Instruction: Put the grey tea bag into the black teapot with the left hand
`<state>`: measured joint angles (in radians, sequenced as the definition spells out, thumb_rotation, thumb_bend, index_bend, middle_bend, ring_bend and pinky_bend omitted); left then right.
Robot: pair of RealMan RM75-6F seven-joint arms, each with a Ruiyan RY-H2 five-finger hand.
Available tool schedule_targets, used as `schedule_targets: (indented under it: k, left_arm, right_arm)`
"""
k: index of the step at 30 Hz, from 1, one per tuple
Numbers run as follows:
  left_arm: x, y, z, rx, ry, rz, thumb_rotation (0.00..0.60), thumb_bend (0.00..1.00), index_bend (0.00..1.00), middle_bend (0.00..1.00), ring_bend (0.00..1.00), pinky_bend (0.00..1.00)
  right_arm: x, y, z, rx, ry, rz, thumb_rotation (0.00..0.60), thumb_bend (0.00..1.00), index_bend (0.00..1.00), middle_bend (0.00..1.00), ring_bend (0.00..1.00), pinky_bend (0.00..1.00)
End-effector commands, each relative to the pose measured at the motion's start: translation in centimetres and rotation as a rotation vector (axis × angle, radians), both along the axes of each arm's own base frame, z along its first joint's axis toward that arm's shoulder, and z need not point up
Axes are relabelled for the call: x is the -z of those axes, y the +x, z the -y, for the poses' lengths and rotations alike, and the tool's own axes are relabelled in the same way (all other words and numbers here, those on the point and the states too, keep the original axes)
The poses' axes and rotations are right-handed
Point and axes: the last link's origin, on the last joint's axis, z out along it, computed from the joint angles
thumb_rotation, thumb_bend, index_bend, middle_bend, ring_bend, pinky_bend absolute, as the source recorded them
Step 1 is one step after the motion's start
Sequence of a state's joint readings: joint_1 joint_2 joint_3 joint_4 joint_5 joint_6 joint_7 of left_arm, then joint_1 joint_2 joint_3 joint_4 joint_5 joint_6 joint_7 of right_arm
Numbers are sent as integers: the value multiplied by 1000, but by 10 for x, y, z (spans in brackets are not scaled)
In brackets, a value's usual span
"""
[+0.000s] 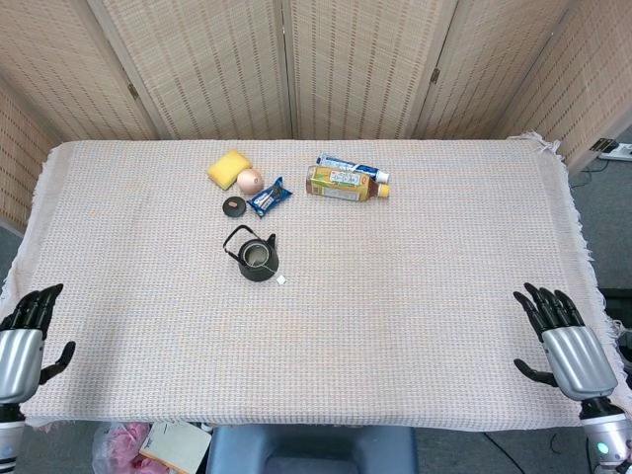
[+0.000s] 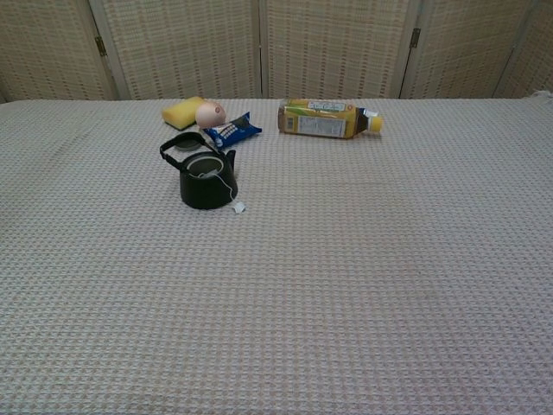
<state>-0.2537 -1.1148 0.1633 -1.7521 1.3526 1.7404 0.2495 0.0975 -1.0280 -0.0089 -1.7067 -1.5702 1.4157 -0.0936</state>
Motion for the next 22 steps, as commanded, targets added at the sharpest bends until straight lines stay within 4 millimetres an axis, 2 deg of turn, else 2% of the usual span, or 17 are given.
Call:
schedule_targets:
  k: [1,7,22]
  left_arm:
    - [6,-5,13,28,32,4,600,360,0,110,94,311]
    - [9,-11,18,37,5,-9,600,344,0,24,35,241]
    - [15,-10,23,49,-53,-31,600,324,0,12,14,139]
  right_arm:
    - [-2,-1,0,7,-15,0,600,101,0,0,0,0]
    - [-4,-4,2,26,-36,-10,600,101,0,0,0,0]
    - [-1,0,0,9,-28,-16,600,101,0,0,0,0]
